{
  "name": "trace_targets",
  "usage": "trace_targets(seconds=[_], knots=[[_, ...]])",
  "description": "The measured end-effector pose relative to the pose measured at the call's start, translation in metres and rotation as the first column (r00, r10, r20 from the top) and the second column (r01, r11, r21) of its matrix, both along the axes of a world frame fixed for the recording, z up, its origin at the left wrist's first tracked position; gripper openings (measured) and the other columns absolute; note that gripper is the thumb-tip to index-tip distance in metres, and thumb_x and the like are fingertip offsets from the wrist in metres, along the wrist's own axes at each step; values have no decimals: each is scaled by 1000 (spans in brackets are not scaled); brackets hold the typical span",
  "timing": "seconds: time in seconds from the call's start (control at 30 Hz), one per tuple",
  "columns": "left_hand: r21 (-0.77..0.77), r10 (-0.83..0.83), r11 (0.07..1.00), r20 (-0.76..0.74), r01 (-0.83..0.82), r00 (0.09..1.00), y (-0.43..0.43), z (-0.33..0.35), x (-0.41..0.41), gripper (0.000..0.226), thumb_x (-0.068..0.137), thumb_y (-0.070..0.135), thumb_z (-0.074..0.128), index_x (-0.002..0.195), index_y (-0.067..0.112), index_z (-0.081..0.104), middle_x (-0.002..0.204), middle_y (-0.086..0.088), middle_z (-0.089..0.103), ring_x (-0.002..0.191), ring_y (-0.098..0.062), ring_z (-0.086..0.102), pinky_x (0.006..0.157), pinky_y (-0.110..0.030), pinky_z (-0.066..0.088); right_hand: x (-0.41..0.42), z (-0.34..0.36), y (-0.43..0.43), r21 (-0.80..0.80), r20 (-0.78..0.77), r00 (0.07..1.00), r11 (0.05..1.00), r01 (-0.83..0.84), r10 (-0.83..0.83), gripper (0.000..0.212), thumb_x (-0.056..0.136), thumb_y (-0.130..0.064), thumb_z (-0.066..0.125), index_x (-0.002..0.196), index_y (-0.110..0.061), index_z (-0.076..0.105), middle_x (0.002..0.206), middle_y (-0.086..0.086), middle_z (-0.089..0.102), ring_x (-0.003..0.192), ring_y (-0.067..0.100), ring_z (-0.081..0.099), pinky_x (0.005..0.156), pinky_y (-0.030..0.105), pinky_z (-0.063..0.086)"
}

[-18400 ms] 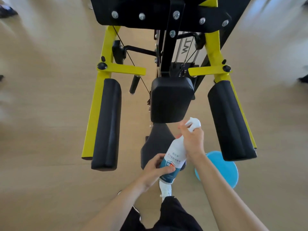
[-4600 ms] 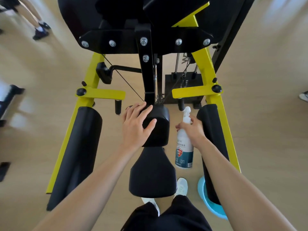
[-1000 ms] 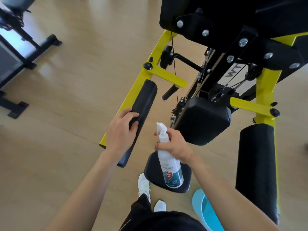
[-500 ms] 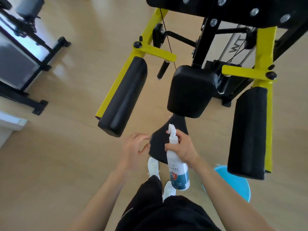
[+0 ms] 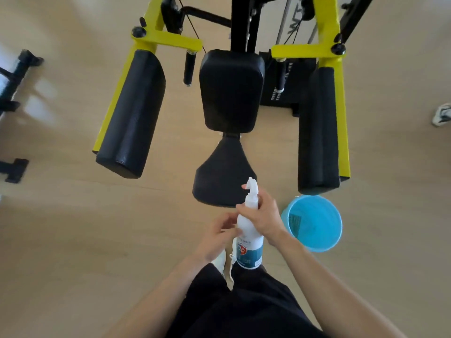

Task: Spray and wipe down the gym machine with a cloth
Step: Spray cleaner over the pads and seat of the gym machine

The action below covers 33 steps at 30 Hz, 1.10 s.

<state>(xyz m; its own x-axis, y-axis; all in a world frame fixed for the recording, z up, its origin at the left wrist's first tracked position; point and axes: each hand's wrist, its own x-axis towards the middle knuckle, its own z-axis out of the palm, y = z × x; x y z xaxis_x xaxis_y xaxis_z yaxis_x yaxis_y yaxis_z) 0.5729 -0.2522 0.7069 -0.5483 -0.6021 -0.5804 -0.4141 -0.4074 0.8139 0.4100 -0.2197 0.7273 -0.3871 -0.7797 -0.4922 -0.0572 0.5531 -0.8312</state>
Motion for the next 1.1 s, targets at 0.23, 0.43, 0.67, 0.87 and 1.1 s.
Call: trace_targets(seconds=[0.23, 0.43, 0.67, 0.87, 1.1], knots=[[-11, -355, 935, 14, 355, 935, 27, -38, -5, 67, 73, 39, 88, 129, 51, 54, 118, 17, 70, 110, -8, 68, 99, -40, 58, 11, -8, 54, 25, -59, 941, 942, 336, -334, 39, 90, -45, 74, 120, -38, 51, 103, -15, 64, 97, 9, 66, 78, 14, 54], [-39, -559, 823, 113, 566, 821, 65, -45, -42, 73, 72, 54, 85, 135, 34, 54, 121, 15, 66, 109, -8, 64, 96, -31, 55, -11, -26, 123, 61, 101, 765, 772, 633, -636, 47, 94, -44, 70, 135, -25, 57, 117, 0, 66, 111, 18, 65, 99, 34, 56], [-82, -679, 680, 307, 729, 667, 135, -83, -123, 68, 63, 52, 78, 125, 39, 53, 115, 20, 65, 100, -10, 65, 89, -39, 56, -97, -61, 242, 132, 9, 687, 682, 720, -727, 8, 89, -15, 74, 90, -8, 69, 69, 6, 57, 60, 17, 52, 61, 35, 49], [-67, -756, 519, 430, 852, 494, 196, -150, -217, 65, 80, 40, 82, 138, 25, 55, 136, 3, 58, 123, -21, 57, 95, -30, 44, -173, -130, 333, 326, -135, 716, 651, 685, -685, 17, 80, -11, 69, 67, -2, 63, 51, 0, 59, 48, 13, 55, 54, 32, 54], [15, -695, 538, 573, 843, 433, 214, -246, -284, 32, 92, 29, 68, 124, 22, 68, 136, -1, 60, 132, -22, 50, 105, -31, 42, -225, -256, 397, 489, -255, 751, 589, 644, -609, 17, 85, -17, 66, 74, -4, 67, 76, 13, 68, 74, 32, 63, 64, 38, 50]])
